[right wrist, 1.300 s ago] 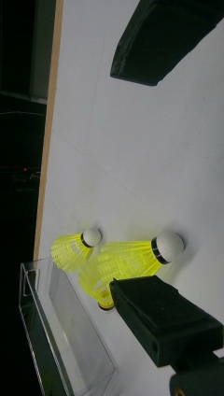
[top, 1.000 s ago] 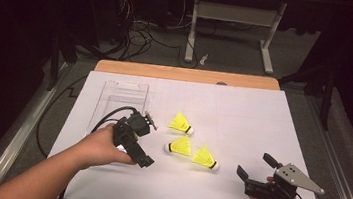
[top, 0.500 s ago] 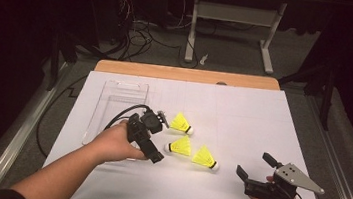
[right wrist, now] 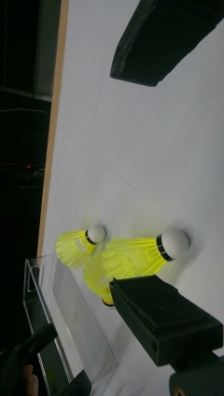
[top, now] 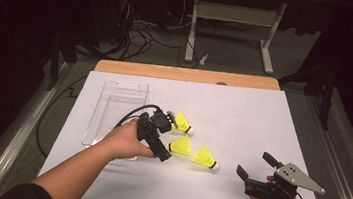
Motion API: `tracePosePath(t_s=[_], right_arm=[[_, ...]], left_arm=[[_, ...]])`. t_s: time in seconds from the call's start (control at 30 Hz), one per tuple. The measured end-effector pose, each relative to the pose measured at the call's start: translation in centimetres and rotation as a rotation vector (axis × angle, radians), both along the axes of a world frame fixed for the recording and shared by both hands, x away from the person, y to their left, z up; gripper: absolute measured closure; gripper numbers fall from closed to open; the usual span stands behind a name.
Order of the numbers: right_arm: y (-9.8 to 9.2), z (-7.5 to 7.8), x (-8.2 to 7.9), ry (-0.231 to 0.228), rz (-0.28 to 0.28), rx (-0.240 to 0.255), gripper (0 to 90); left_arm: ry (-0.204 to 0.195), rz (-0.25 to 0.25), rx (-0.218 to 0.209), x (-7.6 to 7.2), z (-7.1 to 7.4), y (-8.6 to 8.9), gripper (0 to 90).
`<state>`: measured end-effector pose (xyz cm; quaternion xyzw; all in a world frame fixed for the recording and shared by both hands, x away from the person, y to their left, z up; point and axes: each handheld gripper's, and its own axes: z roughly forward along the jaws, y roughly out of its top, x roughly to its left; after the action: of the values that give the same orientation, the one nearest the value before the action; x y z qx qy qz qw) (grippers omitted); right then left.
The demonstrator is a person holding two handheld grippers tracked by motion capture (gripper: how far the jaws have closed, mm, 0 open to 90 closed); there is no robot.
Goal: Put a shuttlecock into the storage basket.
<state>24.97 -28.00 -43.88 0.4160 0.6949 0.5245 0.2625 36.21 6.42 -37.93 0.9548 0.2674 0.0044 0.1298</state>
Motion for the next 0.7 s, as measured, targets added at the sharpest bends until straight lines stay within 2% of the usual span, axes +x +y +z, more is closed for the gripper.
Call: tracePosePath(t_s=[0.17,0.27,0.4,0.6,0.7], right_arm=[[0.0,0.1,0.0,-0.003,0.002,0.001,2.5],[0.0,0.1,0.0,-0.002,0.003,0.001,2.5],[0.1,0.0,0.0,-0.002,0.003,0.002,2.5],[0.1,0.1,0.0,-0.001,0.004,0.007,2.5],[0.1,0.1,0.0,-0.001,0.006,0.008,2.5]], left_arm=[[0.030,-0.005,0.033,0.3,-0.7,-0.6,1.9],[0.037,-0.007,0.035,0.6,-1.1,-0.8,1.9],[0.066,-0.013,0.041,0.9,-1.5,-1.3,3.3],[0.068,-0.006,0.027,1.4,-1.4,-1.7,4.2],[0.078,-0.001,0.041,1.7,-1.7,-1.9,6.5]])
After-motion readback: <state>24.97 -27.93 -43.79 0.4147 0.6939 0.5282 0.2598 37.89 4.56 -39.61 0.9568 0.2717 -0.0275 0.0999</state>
